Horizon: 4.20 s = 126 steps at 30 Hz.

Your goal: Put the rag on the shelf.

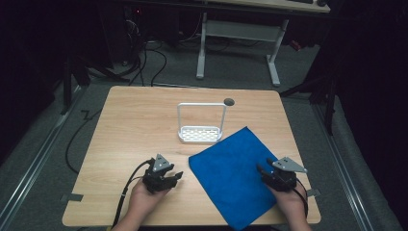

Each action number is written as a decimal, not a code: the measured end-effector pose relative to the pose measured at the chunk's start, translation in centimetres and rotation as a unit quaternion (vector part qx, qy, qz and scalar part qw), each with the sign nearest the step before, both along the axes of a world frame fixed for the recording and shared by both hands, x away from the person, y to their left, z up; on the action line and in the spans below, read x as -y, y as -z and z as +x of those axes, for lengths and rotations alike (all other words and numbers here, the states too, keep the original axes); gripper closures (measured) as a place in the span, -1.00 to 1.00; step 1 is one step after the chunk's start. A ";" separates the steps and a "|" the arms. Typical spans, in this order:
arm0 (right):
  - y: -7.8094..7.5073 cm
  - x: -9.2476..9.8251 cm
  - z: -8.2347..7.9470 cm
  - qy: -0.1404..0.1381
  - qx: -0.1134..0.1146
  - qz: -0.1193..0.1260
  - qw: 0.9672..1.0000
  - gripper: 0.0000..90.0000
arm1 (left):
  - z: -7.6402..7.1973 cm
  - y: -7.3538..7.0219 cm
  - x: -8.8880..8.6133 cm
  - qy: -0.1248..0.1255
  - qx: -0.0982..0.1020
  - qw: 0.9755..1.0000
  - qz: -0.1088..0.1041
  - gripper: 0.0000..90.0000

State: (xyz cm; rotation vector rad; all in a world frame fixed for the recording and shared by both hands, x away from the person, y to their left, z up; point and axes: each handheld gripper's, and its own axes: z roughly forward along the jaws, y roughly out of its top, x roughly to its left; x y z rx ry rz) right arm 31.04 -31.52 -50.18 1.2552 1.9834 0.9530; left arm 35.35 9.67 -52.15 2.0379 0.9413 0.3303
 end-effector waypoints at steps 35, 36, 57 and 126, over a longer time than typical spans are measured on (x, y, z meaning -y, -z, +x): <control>-0.3 2.3 -1.9 0.019 -0.013 0.016 1.000 0.93 | -4.1 0.4 13.1 0.202 -0.020 0.978 0.036 1.00; -0.3 2.3 -1.9 0.018 -0.013 0.015 1.000 0.93 | -4.1 0.5 13.3 0.206 -0.023 0.977 0.040 1.00; -0.5 -0.3 0.9 -0.042 -0.014 0.025 0.999 0.99 | -3.5 0.4 5.0 0.153 -0.070 0.985 0.029 1.00; 1.8 -1.8 0.4 -0.069 -0.040 -0.009 0.997 0.63 | 7.3 1.0 -3.3 -0.089 -0.014 0.996 -0.015 0.40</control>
